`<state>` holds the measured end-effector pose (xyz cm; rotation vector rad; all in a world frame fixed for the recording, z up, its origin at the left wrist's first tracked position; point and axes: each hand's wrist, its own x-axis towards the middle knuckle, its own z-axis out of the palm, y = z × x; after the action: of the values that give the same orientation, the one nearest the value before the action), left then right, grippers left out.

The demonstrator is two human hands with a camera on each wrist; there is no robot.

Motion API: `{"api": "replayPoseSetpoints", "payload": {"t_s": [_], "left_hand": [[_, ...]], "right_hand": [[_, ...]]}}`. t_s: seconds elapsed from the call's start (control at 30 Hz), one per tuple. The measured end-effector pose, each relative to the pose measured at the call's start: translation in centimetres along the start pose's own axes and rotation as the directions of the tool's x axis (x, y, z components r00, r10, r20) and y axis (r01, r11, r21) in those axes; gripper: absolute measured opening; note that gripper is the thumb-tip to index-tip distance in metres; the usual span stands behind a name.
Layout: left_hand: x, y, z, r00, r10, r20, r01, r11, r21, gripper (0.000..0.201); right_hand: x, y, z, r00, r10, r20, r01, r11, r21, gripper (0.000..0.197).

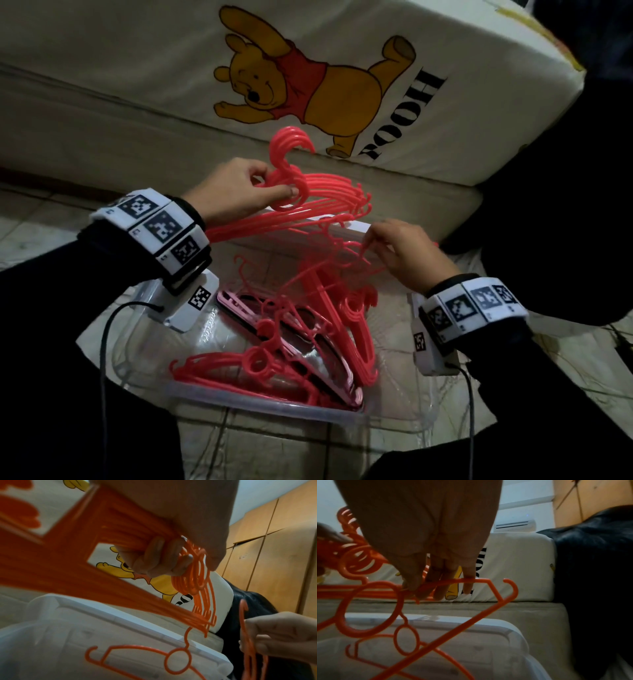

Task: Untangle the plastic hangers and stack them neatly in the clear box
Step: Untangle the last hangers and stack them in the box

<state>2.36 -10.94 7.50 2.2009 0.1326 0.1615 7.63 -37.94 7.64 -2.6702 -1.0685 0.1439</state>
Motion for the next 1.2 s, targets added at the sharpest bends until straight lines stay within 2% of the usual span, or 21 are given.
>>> {"api": "replayPoseSetpoints", "payload": {"t_s": [0.1,0.2,0.23,0.3,0.33,0.43,0.47,0.63,0.83,0.97,1.1,1.2], "left_hand": [[-0.1,0.1,0.1,1.0,0.002,-0.002,-0.002,1.0,0.001,0.032],[-0.1,0.1,0.2,1.0,0.001,-0.029,-0.001,1.0,0.001,0.033],[-0.1,0.2,0.3,1.0,0.0,-0.03,0.0,1.0,0.0,0.036],[-0.1,0.3,0.4,1.0,0.006,-0.024,-0.006,1.0,0.0,0.042],[-0.1,0.4,0.4,1.0,0.009,-0.021,-0.009,1.0,0.001,0.045],[0.0,0.1,0.4,1.0,0.014,-0.004,-0.014,1.0,0.012,0.052],[0.0,0.0,0.3,1.0,0.012,0.003,-0.012,1.0,0.016,0.053],[0.0,-0.3,0.3,1.0,0.019,-0.003,-0.019,1.0,0.009,0.056],[0.0,-0.4,0.3,1.0,0.014,-0.019,-0.014,1.0,-0.006,0.052],[0.0,-0.4,0.1,0.999,0.002,-0.041,-0.002,1.0,0.015,0.043],[0.0,-0.2,0.1,0.999,-0.002,-0.044,0.003,1.0,0.025,0.04],[0.0,-0.1,0.0,0.998,0.001,-0.059,0.001,0.999,0.032,0.04]], "right_hand": [[0.0,0.3,-0.4,0.999,-0.005,-0.054,0.007,0.999,0.039,0.013],[-0.1,0.2,-0.1,1.0,0.01,-0.001,-0.01,1.0,0.019,0.015],[-0.2,0.0,0.0,0.999,0.019,0.042,-0.02,1.0,0.005,0.02],[-0.3,-0.6,0.5,0.99,0.032,0.135,-0.028,0.999,-0.035,0.047],[-0.4,-0.7,0.9,0.983,0.047,0.178,-0.033,0.996,-0.083,0.051],[-0.2,-0.5,2.3,0.977,0.065,0.203,-0.008,0.962,-0.271,0.022],[-0.1,-0.4,2.8,0.979,0.05,0.197,0.015,0.949,-0.316,0.019],[0.4,-0.7,4.7,0.985,0.025,0.172,0.057,0.887,-0.457,0.03],[0.4,-0.8,5.7,0.982,0.119,0.149,-0.053,0.921,-0.386,0.025],[0.8,-1.3,5.9,0.983,0.099,0.154,-0.028,0.913,-0.407,0.026],[1.2,-2.4,5.1,0.999,-0.008,0.037,0.024,0.89,-0.455,0.021],[1.2,-3.0,3.5,0.999,-0.006,-0.049,-0.018,0.88,-0.475,0.019]]}}
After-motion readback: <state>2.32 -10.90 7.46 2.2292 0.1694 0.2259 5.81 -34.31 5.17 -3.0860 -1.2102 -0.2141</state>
